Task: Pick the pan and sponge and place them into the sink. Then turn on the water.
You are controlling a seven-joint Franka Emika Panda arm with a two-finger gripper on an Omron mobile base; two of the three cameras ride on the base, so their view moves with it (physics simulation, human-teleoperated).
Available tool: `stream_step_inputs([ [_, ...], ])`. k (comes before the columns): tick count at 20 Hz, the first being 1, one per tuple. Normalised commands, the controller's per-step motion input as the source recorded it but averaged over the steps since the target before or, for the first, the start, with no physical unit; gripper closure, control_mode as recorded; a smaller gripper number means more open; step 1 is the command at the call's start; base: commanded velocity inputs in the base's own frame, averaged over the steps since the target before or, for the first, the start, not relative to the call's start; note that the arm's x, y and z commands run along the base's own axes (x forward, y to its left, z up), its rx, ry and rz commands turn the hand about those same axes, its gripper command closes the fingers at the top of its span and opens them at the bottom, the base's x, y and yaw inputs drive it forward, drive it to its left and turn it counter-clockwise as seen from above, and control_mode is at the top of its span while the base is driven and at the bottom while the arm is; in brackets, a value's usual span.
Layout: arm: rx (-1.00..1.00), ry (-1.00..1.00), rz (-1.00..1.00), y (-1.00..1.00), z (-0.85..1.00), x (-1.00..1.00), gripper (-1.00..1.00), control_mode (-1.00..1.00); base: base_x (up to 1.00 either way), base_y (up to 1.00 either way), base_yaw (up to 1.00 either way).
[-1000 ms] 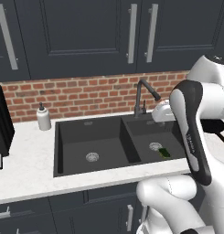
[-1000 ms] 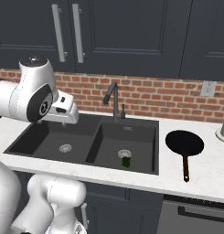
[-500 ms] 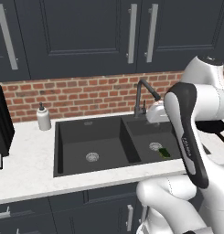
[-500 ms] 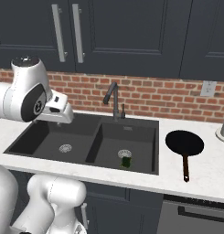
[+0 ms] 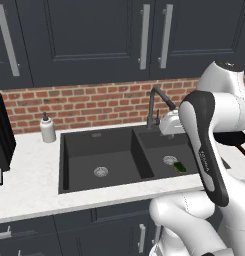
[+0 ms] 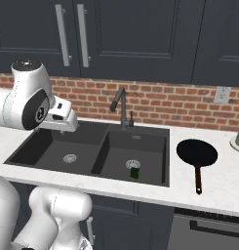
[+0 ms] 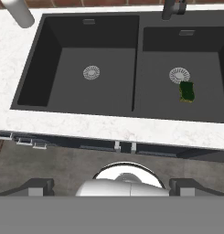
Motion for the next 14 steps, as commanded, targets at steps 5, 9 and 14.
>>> stream_step_inputs([
  [5,0.00,0.00,0.00,0.00,0.00,0.00,-1.00,1.00,-0.01,-0.06,0.00],
  [9,0.00,0.00,0.00,0.00,0.00,0.00,-1.00,1.00,-0.11,-0.28,0.00],
  [14,0.00,0.00,0.00,0.00,0.00,0.00,-1.00,1.00,-0.09,-0.27,0.00],
])
